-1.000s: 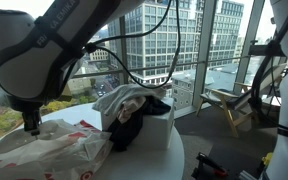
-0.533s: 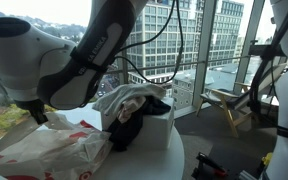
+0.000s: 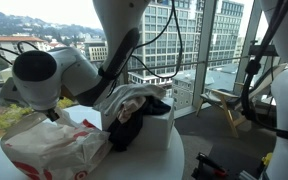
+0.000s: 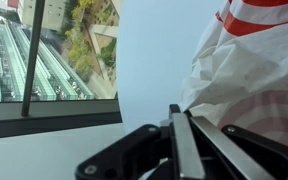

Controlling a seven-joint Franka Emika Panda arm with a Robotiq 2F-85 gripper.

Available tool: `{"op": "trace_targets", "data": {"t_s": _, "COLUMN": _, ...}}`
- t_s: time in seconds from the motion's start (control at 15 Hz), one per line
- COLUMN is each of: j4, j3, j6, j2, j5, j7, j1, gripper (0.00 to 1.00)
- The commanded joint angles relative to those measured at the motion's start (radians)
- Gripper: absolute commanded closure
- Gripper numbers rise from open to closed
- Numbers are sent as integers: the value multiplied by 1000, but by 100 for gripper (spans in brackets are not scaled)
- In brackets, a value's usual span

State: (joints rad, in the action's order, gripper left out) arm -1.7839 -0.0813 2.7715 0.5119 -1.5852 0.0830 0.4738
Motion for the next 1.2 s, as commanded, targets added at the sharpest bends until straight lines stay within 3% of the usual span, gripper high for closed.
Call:
{"op": "trace_targets", "data": {"t_s": 0.0, "j4": 82, "j3": -28, "j6": 7, "j2": 75, "j5": -189, "j7": 172, "j1": 11, "gripper": 94}}
{"op": "trace_targets", "data": {"t_s": 0.67, "j4": 156, "j3": -14, "j6": -26, "j2": 180, "j5": -567, "j7": 394, "j1": -24, "gripper": 93}}
{"op": "trace_targets", "data": {"t_s": 1.0, "j4": 164, "j3": -11, "j6": -57, "j2": 193, "j5": -644, "j7": 451, "j1": -34, "gripper": 92}}
{"op": "trace_targets", "data": {"t_s": 1.07, "j4": 161, "j3": -12, "j6": -62, "j2": 192, "j5": -636, "j7": 453, "j1": -35, "gripper": 90}}
{"op": "trace_targets", "data": {"t_s": 1.13, "j4": 149, "j3": -14, "j6": -69, "j2": 184, "j5": -592, "j7": 442, "j1": -34, "gripper": 67}}
